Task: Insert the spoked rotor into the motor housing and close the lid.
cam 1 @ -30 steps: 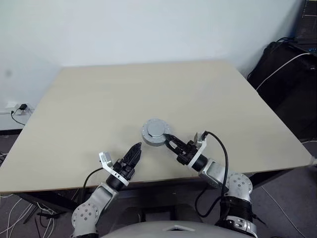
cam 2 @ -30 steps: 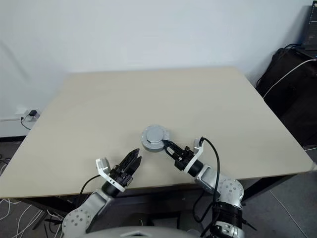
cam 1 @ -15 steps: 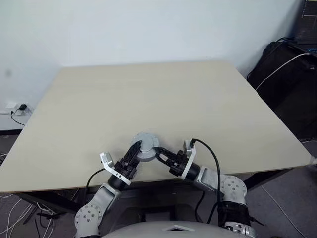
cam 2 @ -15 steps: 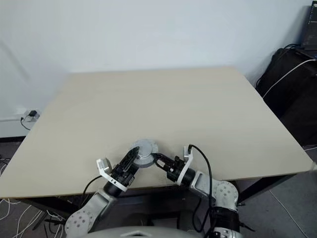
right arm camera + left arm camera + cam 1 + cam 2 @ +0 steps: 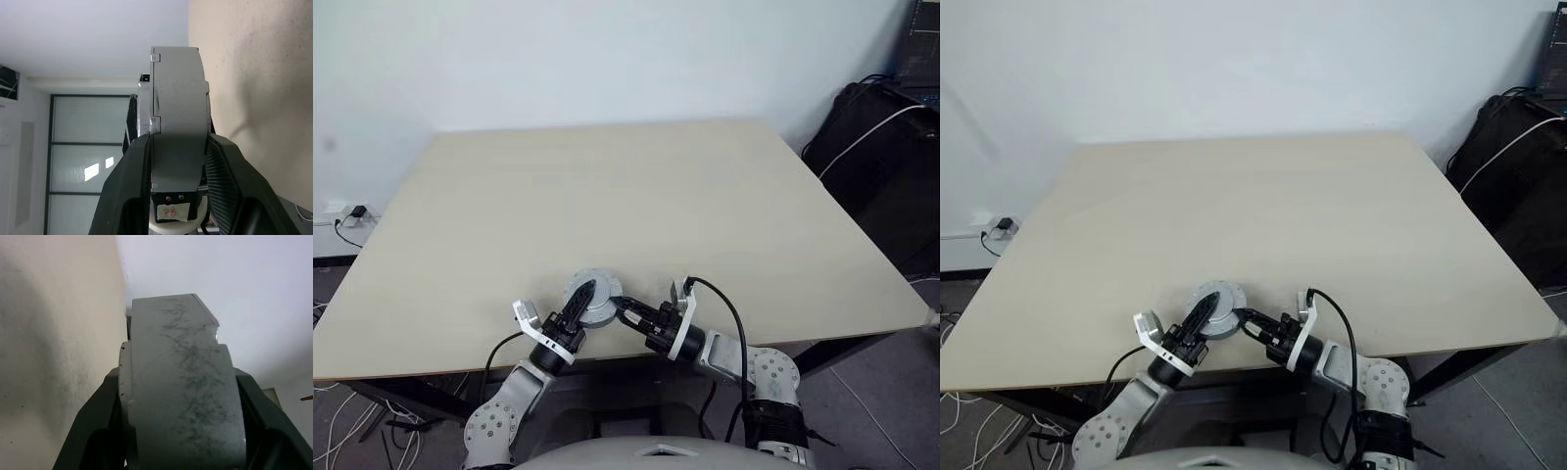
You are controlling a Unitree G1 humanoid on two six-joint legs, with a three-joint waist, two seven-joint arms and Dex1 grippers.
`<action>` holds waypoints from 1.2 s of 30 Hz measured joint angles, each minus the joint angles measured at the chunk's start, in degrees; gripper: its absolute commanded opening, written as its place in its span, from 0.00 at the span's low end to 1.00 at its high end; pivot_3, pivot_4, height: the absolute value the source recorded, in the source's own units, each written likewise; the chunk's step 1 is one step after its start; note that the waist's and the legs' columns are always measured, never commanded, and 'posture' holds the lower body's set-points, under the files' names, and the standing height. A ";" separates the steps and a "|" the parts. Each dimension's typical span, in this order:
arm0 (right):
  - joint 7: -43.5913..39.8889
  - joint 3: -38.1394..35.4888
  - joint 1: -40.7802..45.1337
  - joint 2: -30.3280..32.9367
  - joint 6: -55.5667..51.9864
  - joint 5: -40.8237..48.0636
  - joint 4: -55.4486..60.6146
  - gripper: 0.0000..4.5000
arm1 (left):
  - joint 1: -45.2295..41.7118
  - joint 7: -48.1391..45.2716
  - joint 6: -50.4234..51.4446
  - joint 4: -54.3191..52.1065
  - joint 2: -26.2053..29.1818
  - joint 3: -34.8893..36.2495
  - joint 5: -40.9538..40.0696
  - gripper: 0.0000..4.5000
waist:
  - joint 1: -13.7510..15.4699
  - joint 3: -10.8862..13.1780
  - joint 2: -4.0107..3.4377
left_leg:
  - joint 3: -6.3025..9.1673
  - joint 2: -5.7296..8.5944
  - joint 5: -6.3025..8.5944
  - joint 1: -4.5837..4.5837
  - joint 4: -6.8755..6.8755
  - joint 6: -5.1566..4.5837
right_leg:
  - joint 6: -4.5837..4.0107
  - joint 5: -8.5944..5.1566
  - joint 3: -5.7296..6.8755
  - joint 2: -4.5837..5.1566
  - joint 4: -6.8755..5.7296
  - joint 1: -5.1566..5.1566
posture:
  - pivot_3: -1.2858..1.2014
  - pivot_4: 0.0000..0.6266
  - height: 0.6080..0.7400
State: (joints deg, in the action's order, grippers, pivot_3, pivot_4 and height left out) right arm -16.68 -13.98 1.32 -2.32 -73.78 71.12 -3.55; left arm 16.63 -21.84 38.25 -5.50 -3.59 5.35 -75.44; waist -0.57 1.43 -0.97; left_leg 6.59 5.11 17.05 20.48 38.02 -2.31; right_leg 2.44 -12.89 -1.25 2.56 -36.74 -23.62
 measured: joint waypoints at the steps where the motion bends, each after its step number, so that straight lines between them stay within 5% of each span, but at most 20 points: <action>1: -0.29 0.26 -0.08 0.12 0.32 -0.31 0.14 0.28 | 0.14 0.07 -0.03 0.00 0.00 -0.04 -0.06 0.48 | 0.00 0.00 0.00 | 0.00 0.00 0.00 0.00 0.00 0.00 | 0.00 0.00 0.00 0.00 0.00 0.00 | 0.52 0.00 1.00; 6: -3.49 3.51 -1.07 1.41 4.53 -4.12 3.62 0.28 | 0.40 0.25 -0.43 -0.03 -0.02 -0.14 -1.08 0.48 | -0.01 0.00 0.00 | 0.00 0.00 0.00 0.00 0.02 0.00 | 0.12 -0.06 0.00 0.00 0.00 0.00 | 0.52 0.00 1.00; 16: -4.77 5.78 -2.87 7.57 8.79 -9.22 10.92 1.00 | -0.53 2.06 -3.19 -0.10 0.05 0.50 0.72 0.47 | 0.29 0.00 0.03 | 0.00 -0.01 -0.01 0.00 0.05 0.03 | 0.14 -0.06 0.01 0.00 -0.01 0.00 | 0.52 0.00 1.00; 20: -4.57 9.29 -4.11 9.51 14.75 -15.92 15.29 1.00 | -5.72 4.06 -6.12 1.47 0.07 1.72 3.28 0.47 | 0.77 0.02 0.07 | 0.00 -0.01 -0.05 0.00 0.10 0.09 | 0.22 -0.02 0.02 -0.02 -0.02 0.03 | 0.52 0.00 1.00; 26: -5.63 21.79 -7.24 13.76 40.60 -40.88 19.68 1.00 | -16.87 6.94 -11.90 10.33 -0.54 5.82 8.18 0.47 | 1.48 -0.06 0.30 | -0.06 0.04 -0.24 -0.01 0.16 0.38 | 0.28 0.03 0.00 -0.06 -0.01 0.04 | 0.52 0.00 1.00; 30: -5.70 28.42 -7.61 16.74 60.42 -57.24 16.13 1.00 | -26.15 7.74 -14.79 20.64 -0.36 8.54 11.93 0.47 | 1.82 -0.02 0.69 | -0.07 0.07 -0.28 -0.02 0.20 0.43 | 0.18 0.13 0.02 -0.11 -0.04 0.04 | 0.52 0.00 1.00; 36: -2.63 29.72 -9.51 15.60 76.01 -67.33 7.95 1.00 | -40.11 8.22 -19.59 36.52 -1.91 14.86 15.32 0.47 | 2.22 0.05 1.01 | -0.08 0.14 -0.30 -0.02 0.19 0.42 | 0.02 0.25 -0.04 -0.13 -0.04 0.01 | 0.52 0.00 1.00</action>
State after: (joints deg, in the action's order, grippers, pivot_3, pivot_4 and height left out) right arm -19.31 15.74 -8.19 13.28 2.23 3.79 4.40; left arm -23.47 -13.61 18.66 31.01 -5.50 20.21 -60.12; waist 1.65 1.49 0.05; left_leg 6.51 5.25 16.75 20.46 38.21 -1.88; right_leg 2.46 -12.64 -1.29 2.43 -36.79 -23.62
